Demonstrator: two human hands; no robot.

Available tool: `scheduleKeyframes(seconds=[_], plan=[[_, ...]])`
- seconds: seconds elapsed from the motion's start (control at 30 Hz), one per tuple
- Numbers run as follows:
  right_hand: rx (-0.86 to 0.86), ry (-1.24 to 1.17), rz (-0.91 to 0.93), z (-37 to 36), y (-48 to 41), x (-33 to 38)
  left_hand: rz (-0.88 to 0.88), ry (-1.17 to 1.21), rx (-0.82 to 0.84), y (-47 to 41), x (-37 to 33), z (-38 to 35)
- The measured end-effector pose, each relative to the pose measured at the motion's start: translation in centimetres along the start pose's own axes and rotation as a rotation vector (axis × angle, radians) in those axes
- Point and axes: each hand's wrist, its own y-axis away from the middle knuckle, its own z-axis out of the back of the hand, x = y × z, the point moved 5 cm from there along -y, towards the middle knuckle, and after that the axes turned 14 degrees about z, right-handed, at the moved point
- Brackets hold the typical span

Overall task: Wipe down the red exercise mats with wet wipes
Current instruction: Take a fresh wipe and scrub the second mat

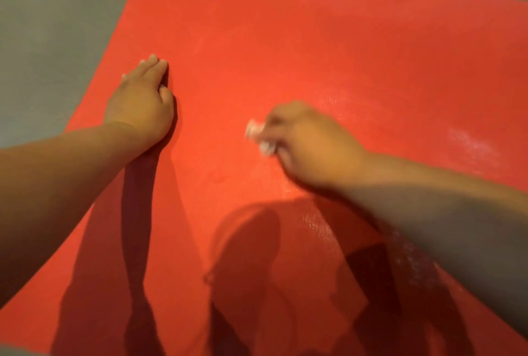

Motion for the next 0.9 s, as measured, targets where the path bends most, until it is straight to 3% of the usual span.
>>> scheduleKeyframes(seconds=[0.07, 0.13, 0.27, 0.37, 0.5, 0.6, 0.67, 0.8, 0.9], plan=[[-0.129, 0.101, -0.235, 1.6, -0.2, -3.8, 0.017, -0.010, -0.008, 0.5, -0.3, 0.1], [-0.181, 0.143, -0.323, 1.4, 0.1, -3.8, 0.001, -0.023, -0.013, 1.3, -0.6, 0.1], [-0.071, -0.004, -0.043, -1.6, 1.8, 4.7, -0.079, -0.016, -0.002, 4.2, -0.6, 0.3], [-0.021, -0.114, -0.012, -2.4, 3.7, 7.9, -0.108, -0.022, 0.019, 6.8, -0.1, 0.2], [-0.347, -0.428, -0.478, -0.5, 5.9, 6.6, -0.096, 0.075, 0.138, 9.7, -1.1, 1.0], [-0.614, -0.858, -0.767, -1.4, 9.5, 9.1, -0.256, 0.443, 0.559, 16.8, -4.1, 2.4], [-0.771, -1.167, -0.842, -2.3, 11.6, 12.5, -0.453, 0.440, 0.700, 22.1, -5.7, 3.8], [-1.086, -1.527, -0.977, -3.3, 16.4, 18.0, -0.737, 0.087, 0.533, 27.6, -8.0, 5.7], [-1.150, -1.407, -1.085, -3.4, 19.7, 19.3, -0.723, -0.096, 0.399, 26.0, -8.7, 6.9]])
